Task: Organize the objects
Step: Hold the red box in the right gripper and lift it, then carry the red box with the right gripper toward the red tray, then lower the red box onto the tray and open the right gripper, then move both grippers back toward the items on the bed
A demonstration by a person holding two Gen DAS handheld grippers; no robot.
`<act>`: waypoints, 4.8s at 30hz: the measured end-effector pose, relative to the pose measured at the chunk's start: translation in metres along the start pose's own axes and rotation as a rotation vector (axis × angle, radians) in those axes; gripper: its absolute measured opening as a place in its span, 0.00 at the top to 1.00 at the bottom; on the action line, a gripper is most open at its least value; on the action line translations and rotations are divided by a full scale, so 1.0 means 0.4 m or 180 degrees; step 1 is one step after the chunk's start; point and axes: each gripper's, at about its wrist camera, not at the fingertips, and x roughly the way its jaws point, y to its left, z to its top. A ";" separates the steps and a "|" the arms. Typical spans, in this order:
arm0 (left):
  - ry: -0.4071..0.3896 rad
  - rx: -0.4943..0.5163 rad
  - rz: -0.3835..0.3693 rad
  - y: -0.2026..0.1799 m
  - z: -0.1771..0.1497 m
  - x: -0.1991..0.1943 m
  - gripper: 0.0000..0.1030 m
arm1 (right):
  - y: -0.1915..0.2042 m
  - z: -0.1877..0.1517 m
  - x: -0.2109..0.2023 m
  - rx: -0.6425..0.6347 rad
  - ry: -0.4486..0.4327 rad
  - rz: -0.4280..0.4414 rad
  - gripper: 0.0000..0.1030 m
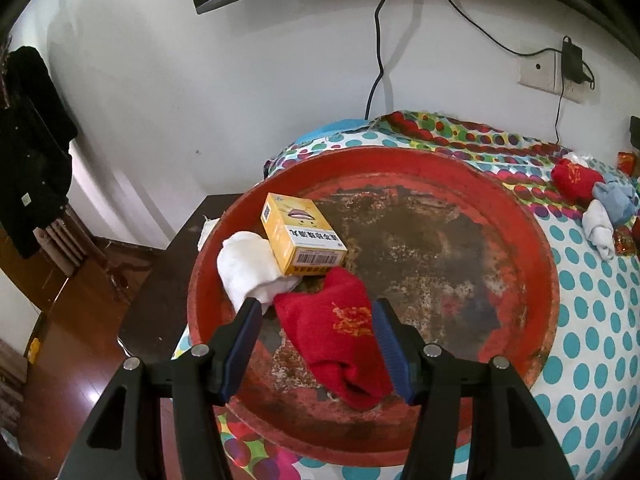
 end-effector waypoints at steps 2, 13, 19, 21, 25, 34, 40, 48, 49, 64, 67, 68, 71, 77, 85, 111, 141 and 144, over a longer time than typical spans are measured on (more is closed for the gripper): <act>0.0017 -0.0019 -0.0027 0.004 0.001 0.001 0.43 | 0.007 -0.003 -0.016 0.0024 -0.0001 0.0058 0.73; 0.0067 -0.0116 -0.0028 0.035 0.005 0.003 0.43 | 0.100 -0.016 -0.120 -0.0014 -0.0065 0.0431 0.73; 0.0073 -0.0208 0.0022 0.067 0.007 0.003 0.43 | 0.189 -0.009 -0.169 -0.0182 -0.0108 0.0650 0.73; 0.0087 -0.0258 0.0016 0.081 0.007 0.005 0.43 | 0.221 -0.008 -0.181 -0.0254 -0.0113 0.0705 0.73; 0.0099 -0.0310 0.0046 0.105 0.008 0.007 0.43 | 0.291 -0.013 -0.203 -0.0416 -0.0113 0.0820 0.73; 0.0109 -0.0269 0.0147 0.143 0.006 0.009 0.43 | 0.411 -0.021 -0.236 -0.0646 -0.0103 0.1032 0.73; 0.0143 -0.0316 0.0158 0.168 0.004 0.015 0.43 | 0.504 -0.028 -0.255 -0.0815 -0.0107 0.1163 0.73; 0.0185 -0.0351 0.0161 0.181 0.001 0.025 0.43 | 0.635 -0.061 -0.271 -0.1116 -0.0045 0.1330 0.73; 0.0183 -0.0357 0.0163 0.183 0.000 0.024 0.43 | 0.650 -0.066 -0.272 -0.1148 -0.0035 0.1346 0.73; 0.0221 -0.0510 0.0147 0.231 -0.008 0.033 0.43 | 0.823 -0.120 -0.242 -0.1510 0.0128 0.1404 0.73; 0.0229 -0.0519 0.0140 0.235 -0.008 0.035 0.43 | 0.843 -0.128 -0.236 -0.1538 0.0152 0.1406 0.73; 0.0230 -0.0523 0.0136 0.237 -0.008 0.035 0.43 | 0.848 -0.130 -0.233 -0.1542 0.0161 0.1406 0.73; 0.0235 -0.0562 0.0104 0.243 -0.009 0.036 0.43 | 0.862 -0.137 -0.228 -0.1556 0.0184 0.1408 0.73; 0.0253 -0.0633 0.0021 0.253 -0.009 0.038 0.43 | 0.878 -0.149 -0.219 -0.1598 0.0221 0.1403 0.73; 0.0274 -0.0657 -0.0048 0.249 -0.008 0.041 0.43 | 0.881 -0.155 -0.209 -0.1602 0.0268 0.1409 0.73; 0.0387 -0.0636 -0.0109 0.223 -0.011 0.063 0.43 | 0.766 -0.094 -0.243 -0.1285 0.0072 0.1433 0.63; 0.0144 -0.0230 0.0131 0.080 0.002 0.027 0.43 | 0.115 -0.044 -0.100 -0.0300 0.0030 0.0502 0.62; 0.0064 -0.0066 0.0237 0.051 0.010 0.004 0.43 | 0.044 -0.047 -0.075 -0.0178 0.0068 0.0452 0.62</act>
